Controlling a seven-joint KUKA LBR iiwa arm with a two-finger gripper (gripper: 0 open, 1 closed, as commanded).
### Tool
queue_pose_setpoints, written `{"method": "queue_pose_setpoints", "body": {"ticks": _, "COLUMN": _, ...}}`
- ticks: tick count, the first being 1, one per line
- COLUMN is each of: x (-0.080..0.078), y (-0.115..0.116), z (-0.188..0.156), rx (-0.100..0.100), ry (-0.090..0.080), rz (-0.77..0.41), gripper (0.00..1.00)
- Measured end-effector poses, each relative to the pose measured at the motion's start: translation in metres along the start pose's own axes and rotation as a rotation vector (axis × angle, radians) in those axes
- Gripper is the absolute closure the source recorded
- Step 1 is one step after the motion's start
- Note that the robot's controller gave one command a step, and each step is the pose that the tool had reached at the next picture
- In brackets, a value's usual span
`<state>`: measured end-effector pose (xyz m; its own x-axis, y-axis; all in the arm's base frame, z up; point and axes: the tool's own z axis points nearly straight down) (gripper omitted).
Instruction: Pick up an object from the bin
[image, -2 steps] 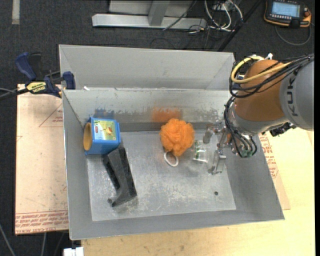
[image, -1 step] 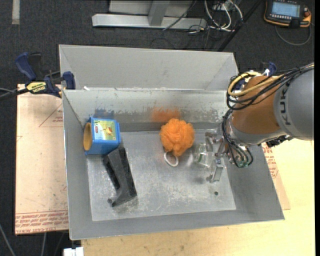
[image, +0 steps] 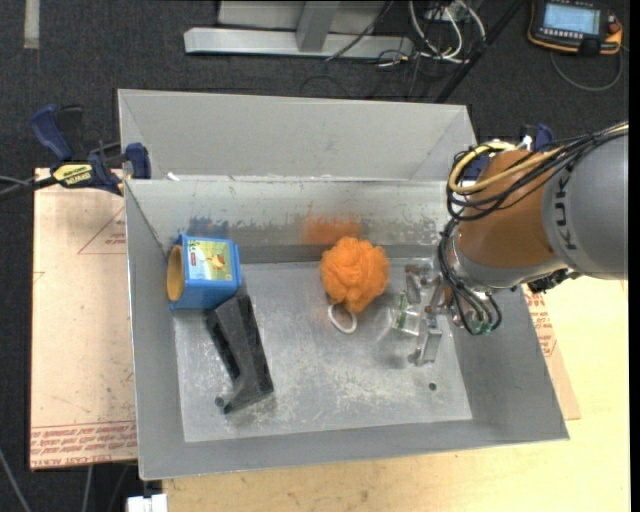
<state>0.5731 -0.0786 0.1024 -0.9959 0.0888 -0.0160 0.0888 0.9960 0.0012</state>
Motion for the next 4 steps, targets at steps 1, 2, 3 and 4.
{"method": "queue_pose_setpoints", "body": {"ticks": 1, "x": 0.005, "y": 0.000, "z": -0.035, "rx": -0.004, "ry": -0.002, "rz": -0.020, "gripper": 0.00}}
{"method": "queue_pose_setpoints", "body": {"ticks": 2, "x": -0.030, "y": 0.001, "z": -0.008, "rx": 0.002, "ry": -0.004, "rz": 0.019, "gripper": 0.00}}
{"method": "queue_pose_setpoints", "body": {"ticks": 3, "x": -0.049, "y": 0.005, "z": 0.010, "rx": -0.004, "ry": -0.007, "rz": -0.022, "gripper": 0.00}}
{"method": "queue_pose_setpoints", "body": {"ticks": 4, "x": -0.028, "y": -0.007, "z": 0.019, "rx": -0.002, "ry": 0.000, "rz": -0.069, "gripper": 0.00}}
